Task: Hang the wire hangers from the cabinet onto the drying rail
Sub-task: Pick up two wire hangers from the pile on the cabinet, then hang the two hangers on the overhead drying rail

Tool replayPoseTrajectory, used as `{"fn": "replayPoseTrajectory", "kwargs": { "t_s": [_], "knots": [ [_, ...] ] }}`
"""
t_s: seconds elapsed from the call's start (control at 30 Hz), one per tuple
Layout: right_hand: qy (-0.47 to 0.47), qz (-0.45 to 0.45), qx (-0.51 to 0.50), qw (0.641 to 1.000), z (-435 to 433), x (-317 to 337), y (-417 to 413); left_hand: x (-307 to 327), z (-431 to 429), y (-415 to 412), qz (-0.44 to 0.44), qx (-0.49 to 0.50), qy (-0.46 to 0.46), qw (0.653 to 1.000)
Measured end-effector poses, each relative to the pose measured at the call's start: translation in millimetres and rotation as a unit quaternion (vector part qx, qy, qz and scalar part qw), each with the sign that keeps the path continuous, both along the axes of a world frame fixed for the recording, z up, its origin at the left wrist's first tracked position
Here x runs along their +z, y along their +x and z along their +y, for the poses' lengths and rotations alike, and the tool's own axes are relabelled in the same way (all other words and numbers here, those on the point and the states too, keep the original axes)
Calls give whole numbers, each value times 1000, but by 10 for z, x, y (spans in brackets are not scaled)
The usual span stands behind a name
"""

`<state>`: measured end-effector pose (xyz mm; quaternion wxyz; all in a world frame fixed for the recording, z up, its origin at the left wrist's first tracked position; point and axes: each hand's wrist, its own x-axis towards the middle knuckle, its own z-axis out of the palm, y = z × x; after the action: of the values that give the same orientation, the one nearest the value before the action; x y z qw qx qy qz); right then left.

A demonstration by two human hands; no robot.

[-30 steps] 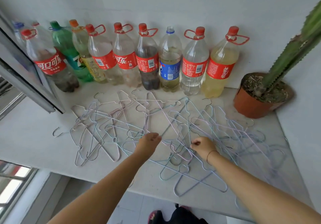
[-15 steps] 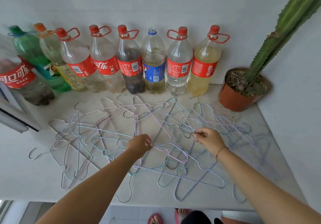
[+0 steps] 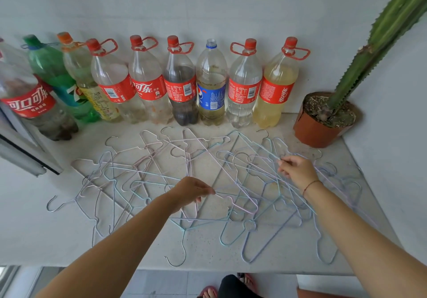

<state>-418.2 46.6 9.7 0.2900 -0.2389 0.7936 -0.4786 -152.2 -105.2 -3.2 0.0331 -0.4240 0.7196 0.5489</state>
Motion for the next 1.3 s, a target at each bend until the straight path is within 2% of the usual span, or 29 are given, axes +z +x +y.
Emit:
{"fn": "replayPoseTrajectory", "kwargs": {
  "t_s": [0.1,0.3,0.57,0.73,0.9,1.03,1.3],
  "knots": [
    [-3,4,-10,1000,2,92,-88,136,-6,139,22,29,34,999],
    [-19,-9,-35,999,10,164,-142,278,-59,455,68,58,48,995],
    [-32,-29,12,999,-70,173,224,330,-183,957,91,148,56,983],
    [-47,-40,46,997,-251,242,551,404,-144,1204,153,230,71,958],
    [-58,-73,104,990,-543,352,865,565,77,1381,167,303,42,937],
    [-79,-105,161,978,-741,488,1128,673,340,1547,178,373,27,910],
    [-66,-198,342,916,-841,739,1669,812,1236,1822,233,551,7,801]
  ]
}}
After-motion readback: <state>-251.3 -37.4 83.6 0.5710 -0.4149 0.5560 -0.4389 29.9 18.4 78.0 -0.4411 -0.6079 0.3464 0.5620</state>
